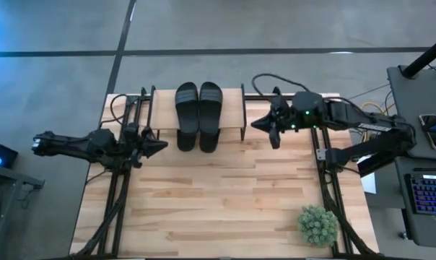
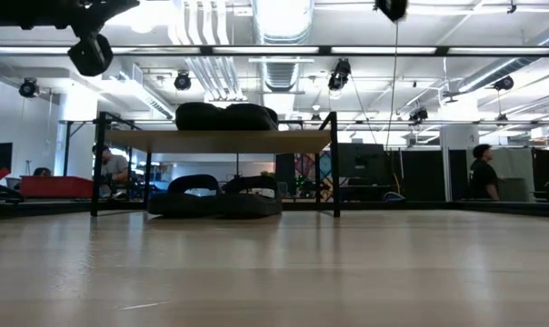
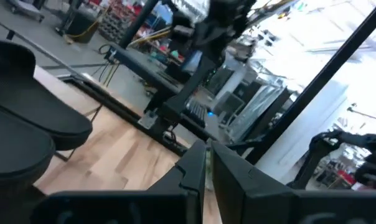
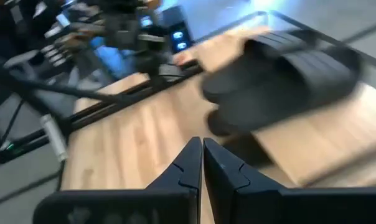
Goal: Pick and place slides into the shelf
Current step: Return to Home Position
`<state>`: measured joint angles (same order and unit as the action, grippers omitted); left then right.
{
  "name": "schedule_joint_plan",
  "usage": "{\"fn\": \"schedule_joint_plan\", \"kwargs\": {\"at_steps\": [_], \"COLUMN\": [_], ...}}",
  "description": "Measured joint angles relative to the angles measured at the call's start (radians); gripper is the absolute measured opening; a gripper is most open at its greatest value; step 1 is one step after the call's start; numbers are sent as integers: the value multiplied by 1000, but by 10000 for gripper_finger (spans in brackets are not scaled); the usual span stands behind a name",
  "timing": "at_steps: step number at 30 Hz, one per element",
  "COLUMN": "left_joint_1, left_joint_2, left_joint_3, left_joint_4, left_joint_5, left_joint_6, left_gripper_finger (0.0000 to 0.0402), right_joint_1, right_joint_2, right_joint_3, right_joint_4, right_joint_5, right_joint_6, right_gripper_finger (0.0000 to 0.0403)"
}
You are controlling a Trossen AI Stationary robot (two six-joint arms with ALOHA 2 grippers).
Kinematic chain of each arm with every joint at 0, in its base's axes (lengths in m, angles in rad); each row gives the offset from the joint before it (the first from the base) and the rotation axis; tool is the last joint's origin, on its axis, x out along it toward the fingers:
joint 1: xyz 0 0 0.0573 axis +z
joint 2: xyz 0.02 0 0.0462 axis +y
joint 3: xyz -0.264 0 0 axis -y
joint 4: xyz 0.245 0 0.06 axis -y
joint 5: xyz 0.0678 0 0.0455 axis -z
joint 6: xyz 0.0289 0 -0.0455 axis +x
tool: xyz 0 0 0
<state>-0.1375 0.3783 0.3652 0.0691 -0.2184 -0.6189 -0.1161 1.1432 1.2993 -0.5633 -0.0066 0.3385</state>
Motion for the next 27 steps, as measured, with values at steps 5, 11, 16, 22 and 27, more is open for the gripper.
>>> {"fn": "schedule_joint_plan", "kwargs": {"at_steps": [5, 11, 16, 22, 27], "left_joint_1": [0, 0, 0, 0, -1], "left_joint_2": [26, 45, 55, 32, -35], "left_joint_3": [-33, -33, -33, -47, -128], "left_joint_4": [156, 187, 182, 112, 139], "left_joint_5": [6, 11, 12, 52, 72], "left_joint_6": [35, 79, 82, 87, 87], "left_gripper_finger": [10, 10, 10, 10, 10], "right_joint_1": [-101, -184, -182, -180, -180], "right_joint_2": [-170, -422, -554, -665, -760], "right_joint_3": [-212, -464, -612, -757, -924], "right_joint_4": [94, 265, 315, 332, 545], "right_joint_5": [-21, -108, -140, -143, -290], "right_joint_6": [48, 64, 65, 102, 173], "right_gripper_finger": [9, 9, 9, 9, 9]}}
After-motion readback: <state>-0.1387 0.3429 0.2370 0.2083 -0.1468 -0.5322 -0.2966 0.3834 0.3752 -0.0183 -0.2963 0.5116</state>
